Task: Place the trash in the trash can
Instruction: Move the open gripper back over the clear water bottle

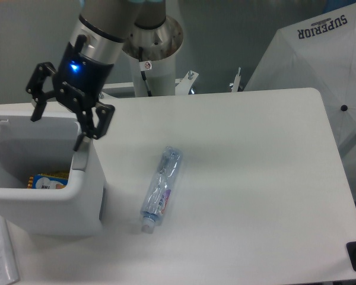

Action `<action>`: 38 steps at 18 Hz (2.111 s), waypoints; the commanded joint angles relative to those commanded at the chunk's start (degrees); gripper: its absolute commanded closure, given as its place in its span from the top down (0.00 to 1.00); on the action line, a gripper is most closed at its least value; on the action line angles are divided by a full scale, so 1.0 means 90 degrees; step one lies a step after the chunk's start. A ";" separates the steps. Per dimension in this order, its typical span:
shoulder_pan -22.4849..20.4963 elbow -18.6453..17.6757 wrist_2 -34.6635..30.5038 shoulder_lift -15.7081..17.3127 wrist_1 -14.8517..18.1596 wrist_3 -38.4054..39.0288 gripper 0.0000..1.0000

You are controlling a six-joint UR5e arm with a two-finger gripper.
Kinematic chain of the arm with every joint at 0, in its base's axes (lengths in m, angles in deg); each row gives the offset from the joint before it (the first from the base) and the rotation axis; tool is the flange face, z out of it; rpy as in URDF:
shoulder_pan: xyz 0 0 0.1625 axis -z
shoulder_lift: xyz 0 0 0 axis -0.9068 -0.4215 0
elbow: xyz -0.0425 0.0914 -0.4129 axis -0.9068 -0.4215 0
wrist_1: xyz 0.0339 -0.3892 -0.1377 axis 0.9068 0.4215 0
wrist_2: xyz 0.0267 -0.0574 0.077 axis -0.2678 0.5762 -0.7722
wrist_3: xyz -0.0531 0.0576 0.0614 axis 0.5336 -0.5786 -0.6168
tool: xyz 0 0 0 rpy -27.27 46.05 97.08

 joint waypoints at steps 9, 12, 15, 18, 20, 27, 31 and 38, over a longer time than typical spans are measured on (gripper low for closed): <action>-0.0520 0.0655 -0.0097 -0.1445 -0.0040 0.0000 1.00; -0.0549 0.0743 -0.0506 -0.1797 0.0008 -0.0010 1.00; -0.0530 0.0831 -0.0985 -0.2090 0.0096 -0.0039 1.00; -0.0452 0.0977 -0.1356 -0.2296 0.0447 -0.0049 1.00; -0.0374 0.1182 -0.1620 -0.2442 0.0895 -0.0087 1.00; 0.0065 0.1564 -0.2636 -0.2892 0.2108 -0.0166 1.00; 0.0339 0.1593 -0.2656 -0.3116 0.2040 -0.0166 1.00; 0.0701 0.1720 -0.3134 -0.3526 0.2059 -0.0185 1.00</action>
